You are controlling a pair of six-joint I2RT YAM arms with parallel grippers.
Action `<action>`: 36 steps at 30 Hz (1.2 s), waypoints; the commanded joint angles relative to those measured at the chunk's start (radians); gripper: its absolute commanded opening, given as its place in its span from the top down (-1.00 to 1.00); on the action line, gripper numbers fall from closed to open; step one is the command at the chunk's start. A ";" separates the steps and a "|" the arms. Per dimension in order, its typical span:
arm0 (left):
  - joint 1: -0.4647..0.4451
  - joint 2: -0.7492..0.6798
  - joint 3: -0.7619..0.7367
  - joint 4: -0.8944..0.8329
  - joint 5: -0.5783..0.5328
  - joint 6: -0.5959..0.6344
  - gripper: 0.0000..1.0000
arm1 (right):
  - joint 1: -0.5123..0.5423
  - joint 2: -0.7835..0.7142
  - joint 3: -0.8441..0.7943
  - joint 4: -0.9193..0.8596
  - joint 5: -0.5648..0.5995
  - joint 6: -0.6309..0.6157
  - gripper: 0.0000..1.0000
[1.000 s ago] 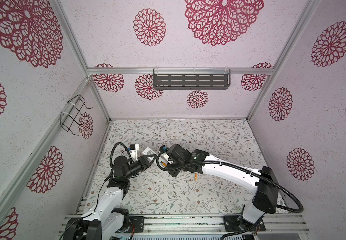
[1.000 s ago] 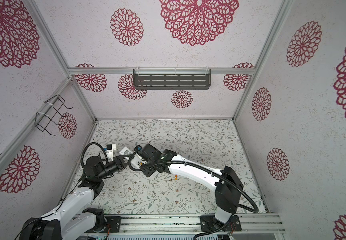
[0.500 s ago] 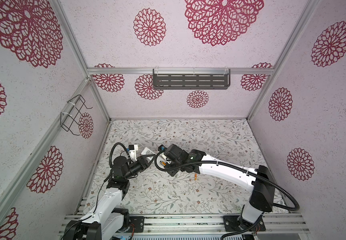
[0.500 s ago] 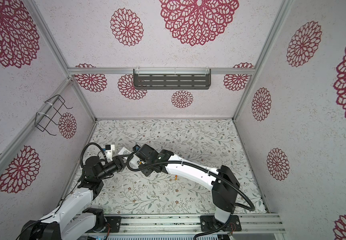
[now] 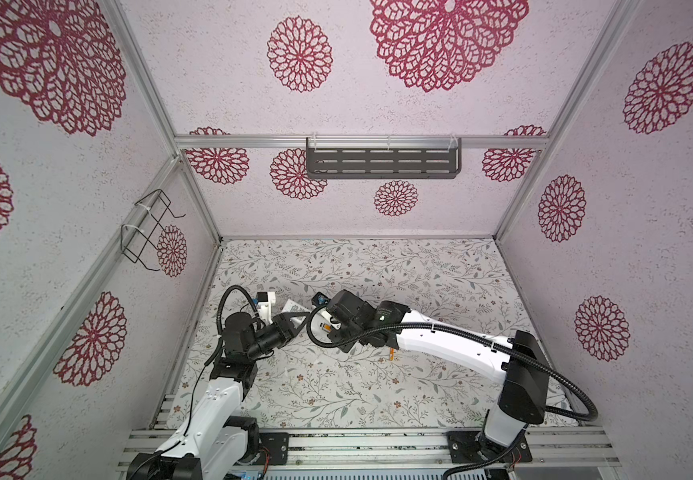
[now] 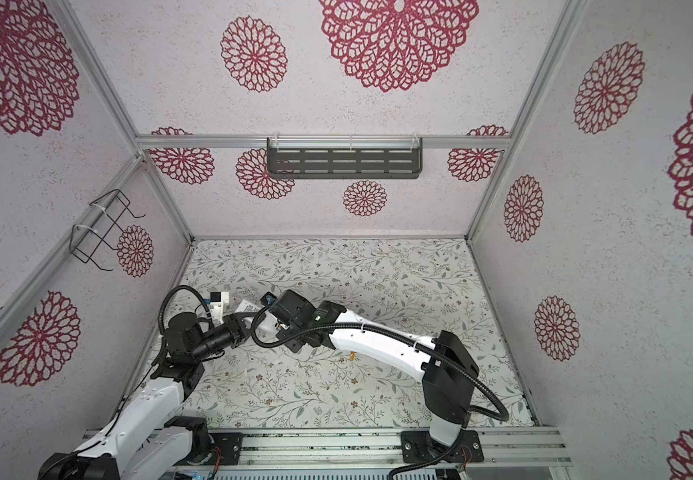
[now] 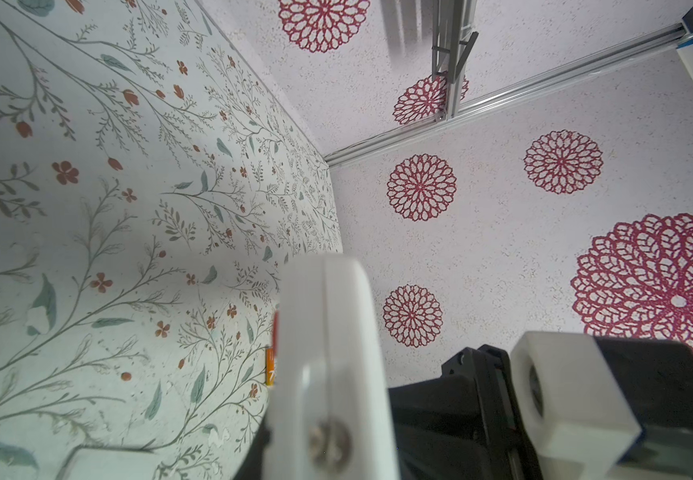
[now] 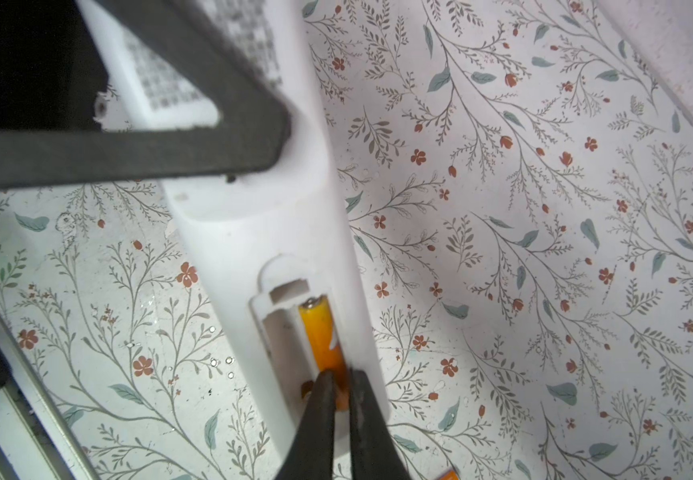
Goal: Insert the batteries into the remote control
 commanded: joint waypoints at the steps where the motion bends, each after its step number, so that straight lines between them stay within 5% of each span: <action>1: -0.009 -0.035 0.050 -0.044 0.096 0.035 1.00 | -0.017 -0.024 -0.014 0.049 -0.002 -0.018 0.70; 6: -0.009 -0.047 0.071 -0.133 0.047 0.106 1.00 | -0.024 -0.144 -0.064 0.070 -0.114 0.029 0.58; 14: -0.011 -0.078 0.034 -0.011 0.101 0.079 1.00 | -0.025 -0.282 -0.169 0.052 -0.140 0.096 0.46; 20: -0.026 -0.085 0.031 0.080 0.161 0.028 1.00 | -0.037 -0.351 -0.250 0.066 -0.227 0.076 0.03; 27: -0.122 -0.094 0.030 0.128 0.175 0.009 1.00 | -0.110 -0.421 -0.299 0.093 -0.392 0.084 -0.29; 36: -0.187 -0.113 0.027 0.147 0.167 0.009 1.00 | -0.213 -0.465 -0.362 0.109 -0.693 0.091 -0.35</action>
